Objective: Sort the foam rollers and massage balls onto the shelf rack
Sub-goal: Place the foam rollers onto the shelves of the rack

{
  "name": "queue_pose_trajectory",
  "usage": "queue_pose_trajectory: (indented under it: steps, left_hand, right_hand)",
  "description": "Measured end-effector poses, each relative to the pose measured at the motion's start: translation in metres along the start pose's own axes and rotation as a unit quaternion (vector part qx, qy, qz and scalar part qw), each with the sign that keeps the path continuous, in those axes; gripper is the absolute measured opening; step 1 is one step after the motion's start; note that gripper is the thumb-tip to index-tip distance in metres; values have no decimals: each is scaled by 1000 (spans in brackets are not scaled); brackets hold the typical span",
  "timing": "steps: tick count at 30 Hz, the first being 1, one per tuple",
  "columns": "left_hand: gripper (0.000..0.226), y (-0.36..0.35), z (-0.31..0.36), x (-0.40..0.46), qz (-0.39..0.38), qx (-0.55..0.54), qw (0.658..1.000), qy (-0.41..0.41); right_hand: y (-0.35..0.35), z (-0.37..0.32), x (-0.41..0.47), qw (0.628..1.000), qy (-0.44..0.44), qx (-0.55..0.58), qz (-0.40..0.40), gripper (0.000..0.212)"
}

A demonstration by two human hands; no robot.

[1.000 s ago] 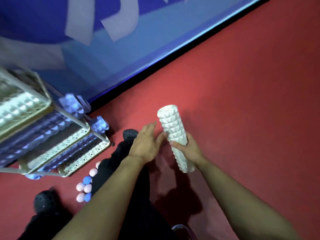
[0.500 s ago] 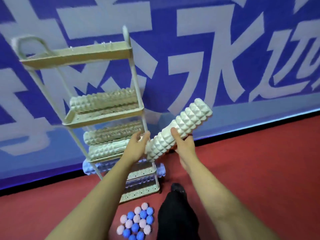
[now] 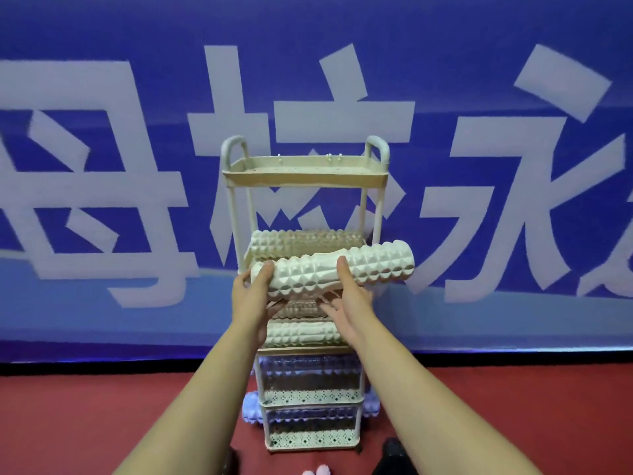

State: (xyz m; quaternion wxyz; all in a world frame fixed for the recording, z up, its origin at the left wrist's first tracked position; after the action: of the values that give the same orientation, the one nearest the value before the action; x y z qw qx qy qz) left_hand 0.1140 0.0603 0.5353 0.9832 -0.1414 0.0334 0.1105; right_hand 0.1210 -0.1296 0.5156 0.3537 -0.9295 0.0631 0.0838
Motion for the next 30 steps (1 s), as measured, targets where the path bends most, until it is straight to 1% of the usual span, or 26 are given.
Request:
queue_pose_trajectory:
  steps: [2, 3, 5, 6, 7, 8, 9, 10, 11, 12, 13, 14, 15, 16, 17, 18, 19, 21, 23, 25, 28, 30]
  left_hand:
    - [51, 18, 12, 5, 38, -16, 999, -25]
    - [50, 26, 17, 8, 55, -23, 998, -36]
    - [50, 41, 26, 14, 79, -26, 995, -56]
    - [51, 47, 29, 17, 87, -23, 994, -63]
    - [52, 52, 32, 21, 94, -23, 993, -69]
    - [52, 57, 34, 24, 100, -22, 992, -73]
    - [52, 61, 35, 27, 107, -22, 991, -75]
    - [52, 64, 36, 30, 112, -20, 991, -76]
    - [53, 65, 36, 33, 112, -19, 991, -77]
    - [54, 64, 36, 35, 108, -16, 991, -77]
    - [54, 62, 35, 37, 102, -14, 992, -77]
    - [54, 59, 35, 39, 95, -13, 992, -78]
    - [53, 56, 36, 41, 88, -13, 993, -79]
    - [52, 52, 36, 42, 80, -12, 993, -81]
    - [51, 48, 36, 43, 72, -12, 994, -84]
    - [50, 45, 35, 44, 66, -13, 994, -86]
    - [51, 42, 33, 46, 60, -16, 994, -87]
    - [52, 37, 29, 52, 39, -28, 996, -79]
    - [52, 32, 23, 60, 4, -26, 998, -59]
    - [54, 31, 19, 66, -10, 8, 999, -40]
    - [66, 42, 18, 73, 40, 123, 989, -68]
    - [70, 46, 22, 73, 50, 179, 977, -101]
  right_hand:
    - [-9, 3, 2, 997, -22, -67, -22, 94]
    - [-10, 3, 3, 994, -23, -106, -18, 91]
    - [-2, -3, 5, 982, -2, -185, 31, 92]
    - [4, -10, 6, 969, 25, -237, 70, 93]
    - [9, -21, 6, 947, 68, -294, 107, 90]
    - [12, -32, 4, 918, 126, -349, 141, 85]
    - [14, -45, 1, 880, 188, -401, 172, 80]
    - [14, -56, -2, 831, 252, -455, 196, 77]
    - [8, -67, -5, 776, 316, -508, 198, 75]
    - [-3, -74, -6, 720, 374, -558, 175, 74]
    - [-17, -79, -5, 667, 417, -604, 129, 76]
    - [-32, -80, -2, 614, 440, -651, 67, 80]
    - [-48, -78, 2, 559, 445, -700, 2, 86]
    - [-61, -74, 7, 504, 433, -745, -58, 90]
    - [-71, -71, 11, 461, 411, -779, -109, 93]
    - [-79, -69, 16, 432, 387, -802, -142, 95]
    - [-83, -70, 21, 414, 365, -819, -159, 96]
    - [-88, -74, 29, 389, 334, -843, -162, 95]
    - [-92, -76, 32, 359, 328, -859, -158, 93]
    - [-96, -75, 34, 330, 334, -870, -149, 91]
    - [-99, -76, 44, 320, 322, -883, -114, 89]
    - [-100, -79, 55, 314, 309, -893, -88, 89]
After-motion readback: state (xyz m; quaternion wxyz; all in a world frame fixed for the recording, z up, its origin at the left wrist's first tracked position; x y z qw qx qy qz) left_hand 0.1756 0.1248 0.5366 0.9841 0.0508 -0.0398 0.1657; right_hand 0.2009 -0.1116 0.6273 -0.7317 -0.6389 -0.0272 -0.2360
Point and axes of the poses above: each hand's wrist, its own x-axis towards the middle knuckle, its own y-axis out of the back of the hand, z = x × y, the point moved 7 cm from there along x, towards the middle knuckle, and after that the axes turned 6 degrees about x, right-handed, at the moved point
